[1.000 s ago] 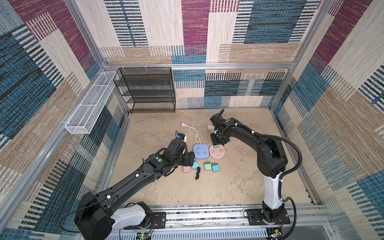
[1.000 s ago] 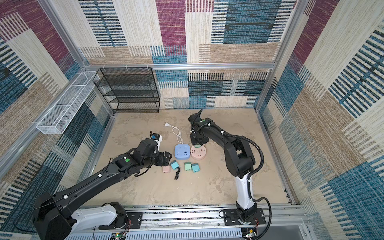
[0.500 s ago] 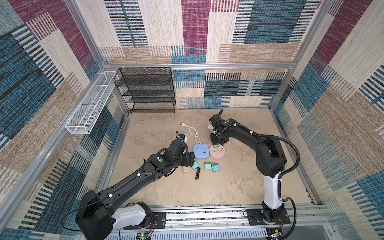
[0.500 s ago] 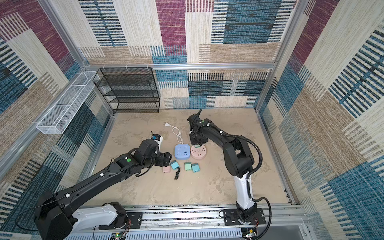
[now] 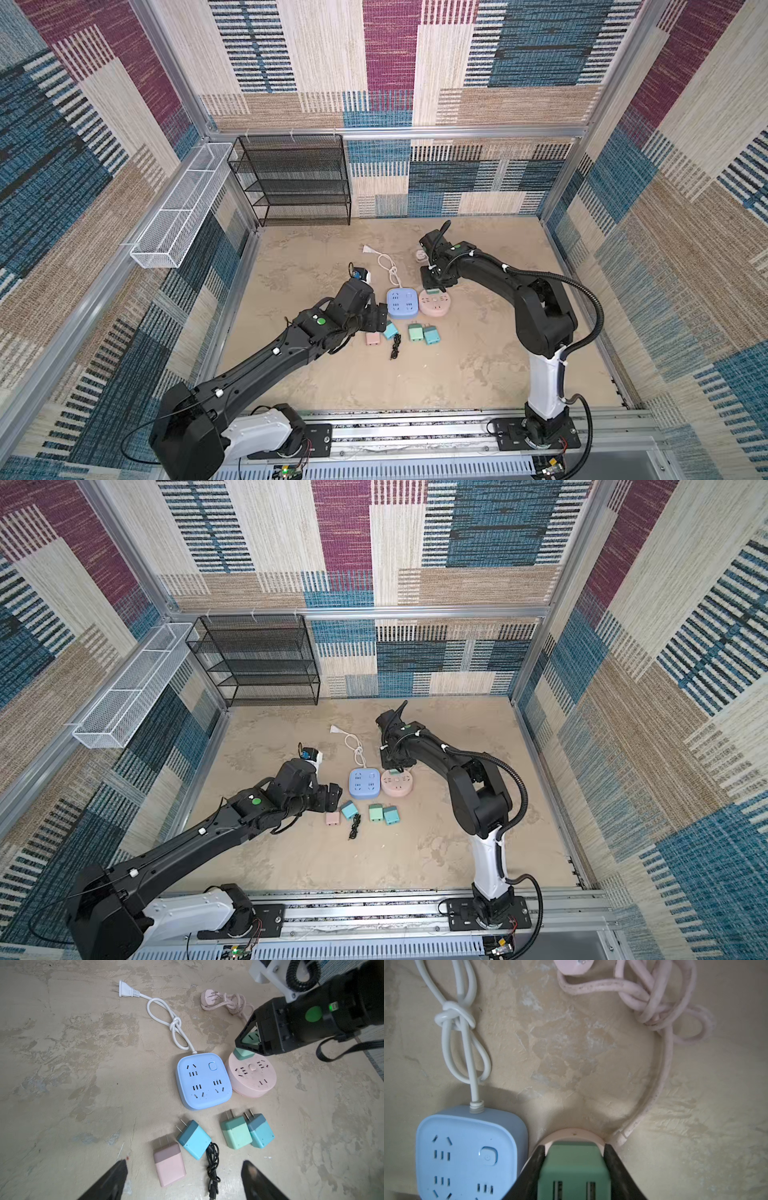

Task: Insert the plug
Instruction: 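Press the green adapter down into the pink round strip with the right gripper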

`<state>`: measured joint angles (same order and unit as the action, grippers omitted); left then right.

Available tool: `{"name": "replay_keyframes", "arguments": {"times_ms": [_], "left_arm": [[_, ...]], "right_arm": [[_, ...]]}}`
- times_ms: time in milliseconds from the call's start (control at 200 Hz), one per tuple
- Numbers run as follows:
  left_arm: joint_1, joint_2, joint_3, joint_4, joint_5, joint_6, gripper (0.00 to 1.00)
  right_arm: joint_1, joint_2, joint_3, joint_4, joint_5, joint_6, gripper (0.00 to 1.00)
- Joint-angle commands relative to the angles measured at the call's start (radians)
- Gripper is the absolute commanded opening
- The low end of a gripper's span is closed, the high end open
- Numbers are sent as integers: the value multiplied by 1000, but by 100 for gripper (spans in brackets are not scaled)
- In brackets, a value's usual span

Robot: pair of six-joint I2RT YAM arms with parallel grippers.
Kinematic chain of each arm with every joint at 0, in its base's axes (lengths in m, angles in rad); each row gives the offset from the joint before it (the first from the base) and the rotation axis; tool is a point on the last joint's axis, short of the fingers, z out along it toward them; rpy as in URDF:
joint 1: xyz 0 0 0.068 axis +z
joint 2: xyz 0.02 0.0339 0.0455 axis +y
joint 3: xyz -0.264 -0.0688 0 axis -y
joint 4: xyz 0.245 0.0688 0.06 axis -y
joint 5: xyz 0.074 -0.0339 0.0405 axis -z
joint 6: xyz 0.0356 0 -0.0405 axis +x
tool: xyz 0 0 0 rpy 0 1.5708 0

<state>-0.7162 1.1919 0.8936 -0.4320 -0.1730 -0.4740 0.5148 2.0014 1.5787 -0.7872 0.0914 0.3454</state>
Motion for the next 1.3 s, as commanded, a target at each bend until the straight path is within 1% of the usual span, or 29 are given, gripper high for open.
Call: {"name": "replay_keyframes", "arguments": {"times_ms": [0, 75, 215, 366, 526, 982, 1182, 1297], "left_arm": [[1, -7, 1, 10, 1, -33, 91], [0, -15, -3, 24, 38, -16, 91], [0, -27, -13, 24, 20, -18, 90], [0, -34, -15, 25, 11, -21, 90], [0, -33, -11, 18, 11, -21, 89], [1, -24, -20, 23, 20, -31, 89], [0, -15, -20, 25, 32, -38, 89], [0, -13, -20, 29, 35, -42, 89]], "right_arm": [[-1, -46, -13, 25, 58, 63, 0], [0, -74, -37, 62, 73, 77, 0], [-1, -124, -96, 143, 108, 99, 0], [-1, -140, -144, 204, 155, 126, 0], [-1, -184, -228, 308, 178, 135, 0], [0, -145, -277, 365, 148, 102, 0], [-1, -159, -305, 375, 145, 93, 11], [-1, -168, -320, 379, 146, 87, 19]]}}
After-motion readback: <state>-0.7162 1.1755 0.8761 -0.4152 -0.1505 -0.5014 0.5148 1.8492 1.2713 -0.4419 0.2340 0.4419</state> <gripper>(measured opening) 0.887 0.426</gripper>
